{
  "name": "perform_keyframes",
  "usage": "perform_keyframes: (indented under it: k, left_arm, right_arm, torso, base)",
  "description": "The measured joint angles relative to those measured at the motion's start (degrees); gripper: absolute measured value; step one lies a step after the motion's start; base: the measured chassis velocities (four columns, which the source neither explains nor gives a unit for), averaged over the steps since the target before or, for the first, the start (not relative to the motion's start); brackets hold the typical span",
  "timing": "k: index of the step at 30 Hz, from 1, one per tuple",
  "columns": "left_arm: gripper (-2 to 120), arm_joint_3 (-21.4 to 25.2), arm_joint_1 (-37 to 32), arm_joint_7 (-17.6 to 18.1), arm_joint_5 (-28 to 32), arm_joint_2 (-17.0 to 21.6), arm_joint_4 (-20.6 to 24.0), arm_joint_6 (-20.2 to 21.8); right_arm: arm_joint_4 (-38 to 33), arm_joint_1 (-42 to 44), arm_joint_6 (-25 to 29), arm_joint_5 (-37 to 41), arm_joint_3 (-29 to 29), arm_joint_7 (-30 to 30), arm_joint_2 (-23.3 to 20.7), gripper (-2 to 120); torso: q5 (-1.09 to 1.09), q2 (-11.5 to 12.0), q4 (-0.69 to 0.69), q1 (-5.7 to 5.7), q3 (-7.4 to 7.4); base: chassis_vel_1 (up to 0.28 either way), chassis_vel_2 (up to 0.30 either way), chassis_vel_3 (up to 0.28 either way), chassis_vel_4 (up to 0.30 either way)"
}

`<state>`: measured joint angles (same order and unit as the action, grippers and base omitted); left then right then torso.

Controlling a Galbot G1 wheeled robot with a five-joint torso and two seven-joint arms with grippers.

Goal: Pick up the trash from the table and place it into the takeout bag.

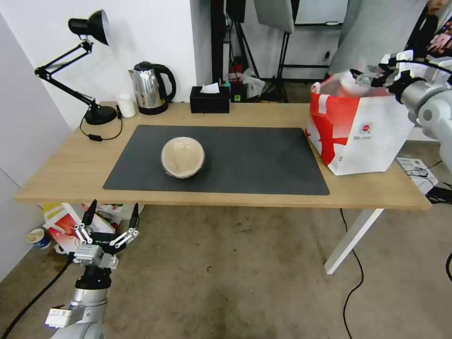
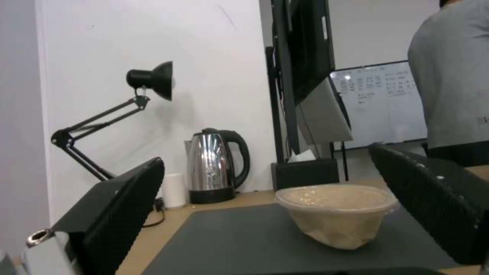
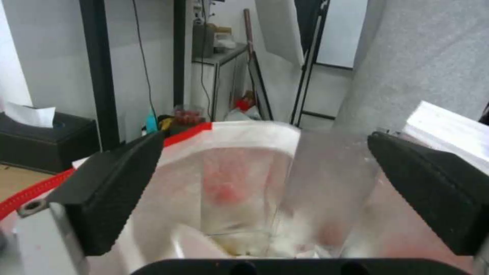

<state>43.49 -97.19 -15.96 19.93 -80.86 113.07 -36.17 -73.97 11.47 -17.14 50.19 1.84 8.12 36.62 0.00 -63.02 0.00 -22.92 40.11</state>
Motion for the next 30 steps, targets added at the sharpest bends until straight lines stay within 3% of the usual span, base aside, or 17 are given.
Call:
perform_keyframes:
  k: [14,23,30]
  left_arm:
    - [100,0.0,0.0,0.0,0.0,0.0,0.0,0.0]
    - [100,0.0,0.0,0.0,0.0,0.0,0.0,0.0]
    - [100,0.0,0.0,0.0,0.0,0.0,0.0,0.0]
  right_arm:
    - [-5.2,2.7,-0.3,0.8,2.4,-2.4,0.1,100]
    - [-19.3,9.2,1.2,3.0,9.5,-15.2,1.4,100]
    - [-36.0,16.8,2.6,2.9,15.9,-28.4,3.3,100]
  torso:
    - [0.00,0.0,0.00,0.00,0.00]
    - [-0.01,0.0,0.00,0.00,0.00]
    - [-0.01,0.0,0.00,0.00,0.00]
  base:
    - [0.000,0.000,0.000,0.000]
    - [0.000,0.000,0.000,0.000]
    - [0.000,0.000,0.000,0.000]
